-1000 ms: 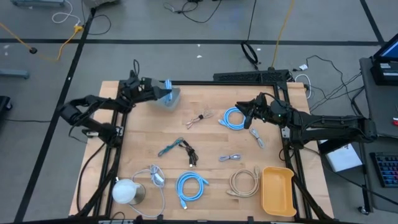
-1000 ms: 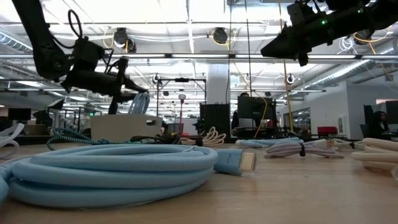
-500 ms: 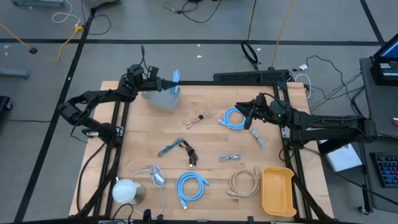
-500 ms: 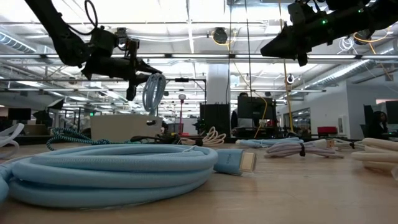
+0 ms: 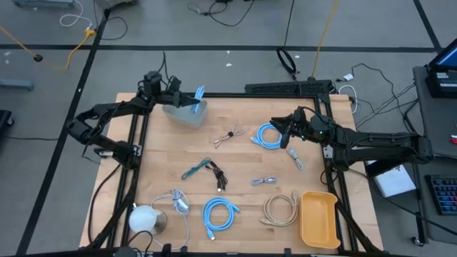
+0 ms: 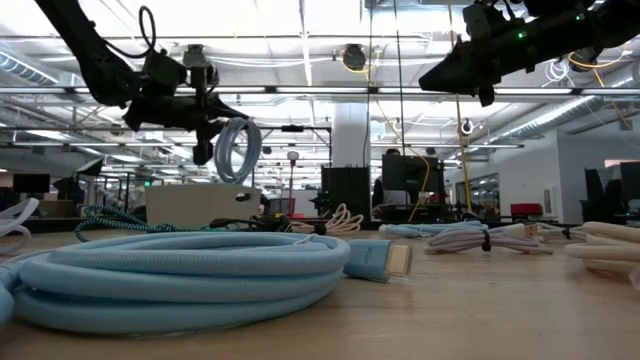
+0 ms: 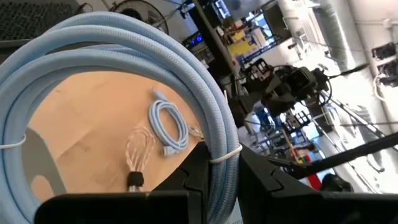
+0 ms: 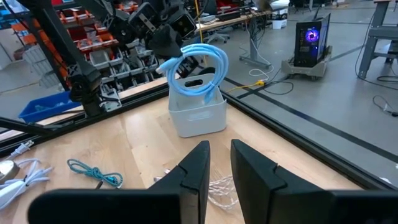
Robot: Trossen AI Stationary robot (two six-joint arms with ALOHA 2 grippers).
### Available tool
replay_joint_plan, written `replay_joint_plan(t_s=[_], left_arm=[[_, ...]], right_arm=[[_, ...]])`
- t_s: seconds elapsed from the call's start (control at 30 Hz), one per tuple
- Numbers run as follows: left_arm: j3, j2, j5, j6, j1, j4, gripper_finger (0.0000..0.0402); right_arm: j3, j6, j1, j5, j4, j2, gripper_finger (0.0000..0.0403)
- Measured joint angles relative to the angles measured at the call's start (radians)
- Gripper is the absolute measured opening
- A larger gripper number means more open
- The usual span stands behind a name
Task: Pick & Place USB Port
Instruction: Put the top left blue HDMI cable into the gray bin
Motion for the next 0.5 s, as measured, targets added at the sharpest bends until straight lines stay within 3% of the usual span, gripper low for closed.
replay_joint_plan(t_s=[0.27,0.5], left_arm=[[0.000,0.000,0.038,0.115,-0.023,-0.189,0.0050],[0.000,0.000,0.010,0.161,-0.029,-0.228,0.0050]], right_arm=[[0.000,-0.005,0.000,0.001,0.000,0.000,0.0061],[0.000,-0.004,0.000,0.001,0.000,0.000,0.0061]])
